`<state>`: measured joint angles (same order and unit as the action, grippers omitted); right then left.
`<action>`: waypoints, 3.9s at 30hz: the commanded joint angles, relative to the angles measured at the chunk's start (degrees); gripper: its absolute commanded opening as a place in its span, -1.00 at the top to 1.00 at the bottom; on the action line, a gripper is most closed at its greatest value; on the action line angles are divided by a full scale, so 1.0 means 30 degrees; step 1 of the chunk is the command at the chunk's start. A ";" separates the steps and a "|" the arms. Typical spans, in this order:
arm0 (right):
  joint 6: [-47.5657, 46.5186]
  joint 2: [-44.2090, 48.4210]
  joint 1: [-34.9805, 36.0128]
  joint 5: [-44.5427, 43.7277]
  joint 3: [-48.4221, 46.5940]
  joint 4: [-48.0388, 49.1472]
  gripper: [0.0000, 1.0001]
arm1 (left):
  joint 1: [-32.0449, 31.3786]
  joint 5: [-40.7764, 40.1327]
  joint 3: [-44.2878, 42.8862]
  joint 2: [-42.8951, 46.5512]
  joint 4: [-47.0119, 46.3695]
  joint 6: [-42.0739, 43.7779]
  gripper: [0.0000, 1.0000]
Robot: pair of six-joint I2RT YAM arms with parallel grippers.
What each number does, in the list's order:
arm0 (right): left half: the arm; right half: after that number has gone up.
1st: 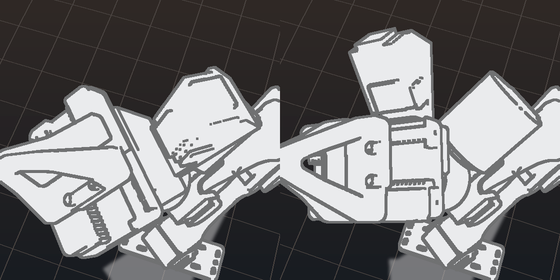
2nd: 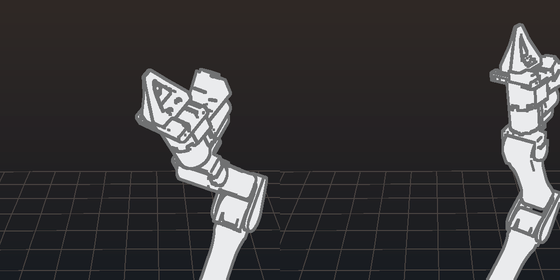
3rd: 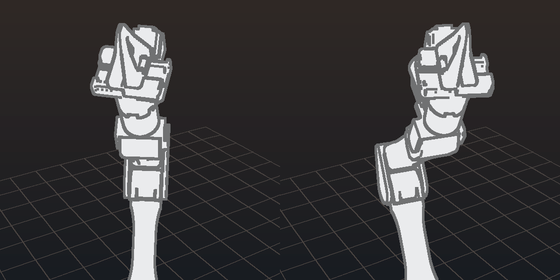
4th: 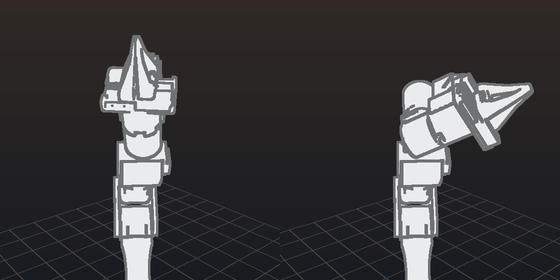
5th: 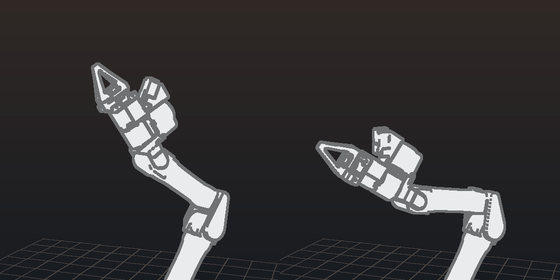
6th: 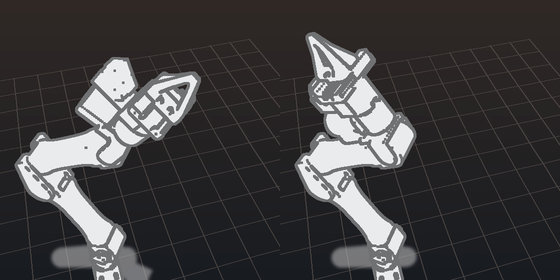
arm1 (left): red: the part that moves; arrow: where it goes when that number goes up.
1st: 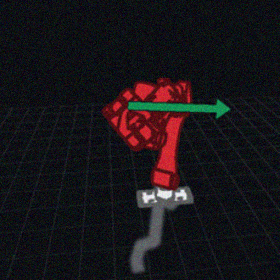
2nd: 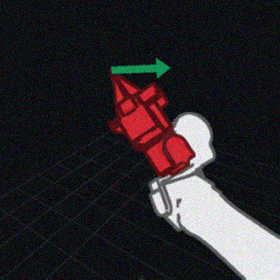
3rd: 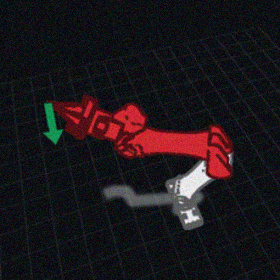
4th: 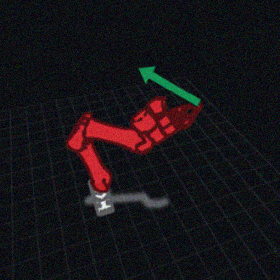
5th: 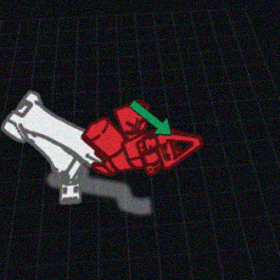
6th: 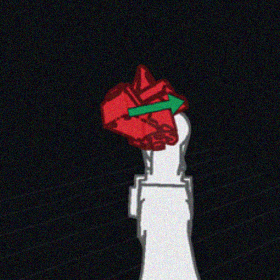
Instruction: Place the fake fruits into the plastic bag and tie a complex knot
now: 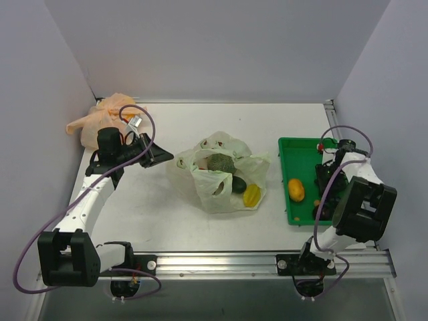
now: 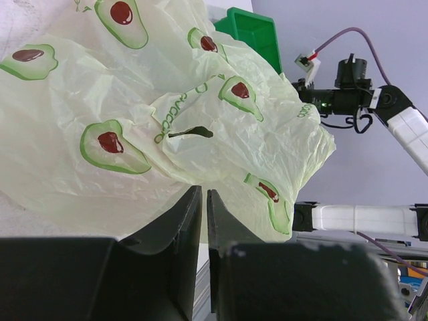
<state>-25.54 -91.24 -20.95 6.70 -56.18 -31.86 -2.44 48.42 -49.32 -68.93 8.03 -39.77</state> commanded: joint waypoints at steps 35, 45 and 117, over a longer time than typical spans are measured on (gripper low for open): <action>0.4587 0.3317 1.6731 0.4012 -0.4063 -0.1864 1.00 | 0.0431 0.0968 -0.0377 0.1998 -0.1182 -0.0131 -0.36; 0.5993 0.0738 1.9754 0.2103 -0.6289 0.0684 1.00 | 0.0695 0.1290 0.0268 0.2233 -0.1359 -0.0044 -0.39; 0.9992 0.1852 0.6288 1.3435 -0.5648 -0.0310 -0.43 | 0.0052 0.3723 -0.5242 0.4547 0.7341 1.7504 -0.90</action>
<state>-7.11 -85.41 1.04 38.02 -70.32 -33.56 -0.75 61.43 -65.84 -56.69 28.25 8.71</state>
